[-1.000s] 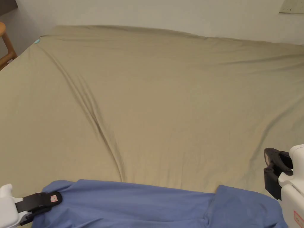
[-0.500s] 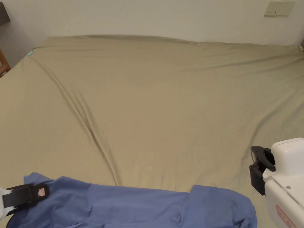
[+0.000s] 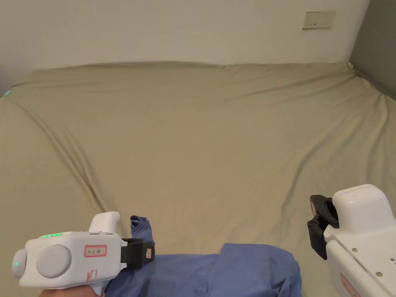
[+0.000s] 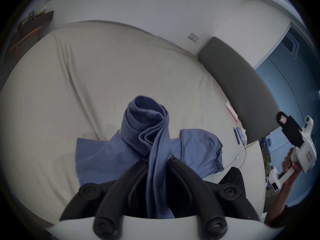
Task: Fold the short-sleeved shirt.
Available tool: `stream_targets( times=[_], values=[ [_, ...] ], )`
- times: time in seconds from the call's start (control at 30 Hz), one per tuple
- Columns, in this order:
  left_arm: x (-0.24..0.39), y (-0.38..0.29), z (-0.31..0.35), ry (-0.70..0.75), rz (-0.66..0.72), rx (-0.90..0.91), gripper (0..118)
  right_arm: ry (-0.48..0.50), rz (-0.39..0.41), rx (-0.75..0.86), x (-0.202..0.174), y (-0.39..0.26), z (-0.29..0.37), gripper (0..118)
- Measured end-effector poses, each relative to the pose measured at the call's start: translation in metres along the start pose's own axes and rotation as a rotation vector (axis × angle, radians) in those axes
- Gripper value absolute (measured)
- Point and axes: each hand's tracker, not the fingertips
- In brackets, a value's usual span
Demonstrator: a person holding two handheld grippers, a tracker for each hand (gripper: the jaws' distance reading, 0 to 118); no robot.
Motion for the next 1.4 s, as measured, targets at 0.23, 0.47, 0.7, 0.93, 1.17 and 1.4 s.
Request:
stream_targets(
  times=[0.23,0.47,0.7,0.93,1.17,1.4],
  values=[
    [0.013,-0.020,-0.067,0.100,0.072,-0.099,8,-0.021,-0.021,-0.009,0.018,-0.009,0.004,0],
    [-0.014,-0.033,-0.078,-0.097,0.271,-0.105,95,-0.025,-0.035,-0.024,0.024,-0.014,-0.001,0],
    [-0.031,-0.024,0.000,0.030,0.149,0.170,107,-0.015,-0.035,-0.016,0.019,-0.009,-0.006,0],
    [-0.014,-0.043,-0.007,0.295,-0.122,0.221,0,0.009,-0.016,-0.014,0.005,-0.006,-0.006,0],
    [0.045,-0.092,-0.098,0.329,-0.378,0.059,0,0.009,-0.004,-0.024,0.004,-0.006,-0.002,0],
    [0.122,-0.137,-0.119,0.369,-0.622,0.097,0,-0.007,-0.002,-0.032,0.010,-0.007,0.001,0]
  ],
)
